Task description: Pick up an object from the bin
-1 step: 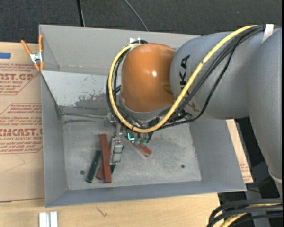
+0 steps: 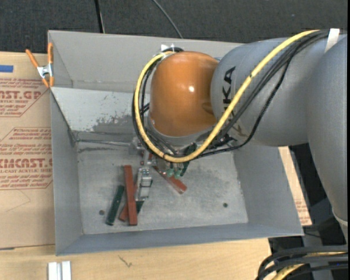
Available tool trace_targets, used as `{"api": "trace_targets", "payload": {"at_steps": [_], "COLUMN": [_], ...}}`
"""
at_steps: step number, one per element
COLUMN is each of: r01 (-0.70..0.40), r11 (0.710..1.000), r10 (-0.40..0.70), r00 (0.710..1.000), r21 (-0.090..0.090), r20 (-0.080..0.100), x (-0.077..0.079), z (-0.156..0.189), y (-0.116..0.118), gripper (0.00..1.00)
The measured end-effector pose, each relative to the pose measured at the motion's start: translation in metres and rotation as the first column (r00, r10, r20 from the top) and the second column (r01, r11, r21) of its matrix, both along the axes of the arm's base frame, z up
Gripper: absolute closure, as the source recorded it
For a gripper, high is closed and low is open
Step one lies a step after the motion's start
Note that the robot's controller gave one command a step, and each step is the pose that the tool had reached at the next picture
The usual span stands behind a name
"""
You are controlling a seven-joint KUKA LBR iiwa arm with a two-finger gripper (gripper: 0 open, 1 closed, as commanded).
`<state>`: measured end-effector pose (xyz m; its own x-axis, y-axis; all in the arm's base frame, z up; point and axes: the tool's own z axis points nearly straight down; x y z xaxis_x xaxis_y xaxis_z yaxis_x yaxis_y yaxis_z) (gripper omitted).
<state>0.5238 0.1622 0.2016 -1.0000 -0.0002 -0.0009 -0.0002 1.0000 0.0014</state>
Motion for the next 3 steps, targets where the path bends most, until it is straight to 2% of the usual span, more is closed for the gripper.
{"api": "trace_targets", "payload": {"at_steps": [1,2,3], "r01": [-0.206,-0.588,-0.62], "r11": [0.979,0.809,0.785], "r10": [0.206,0.588,0.62], "r00": [0.979,0.809,0.785], "r21": [-0.001,0.0,-0.001], "r20": [0.009,-0.001,0.002], "x": [0.007,0.015,0.019], "z": [-0.043,-0.073,-0.073], "y": [-0.004,-0.019,-0.009], "gripper": [0.0,0.0,0.0]}}
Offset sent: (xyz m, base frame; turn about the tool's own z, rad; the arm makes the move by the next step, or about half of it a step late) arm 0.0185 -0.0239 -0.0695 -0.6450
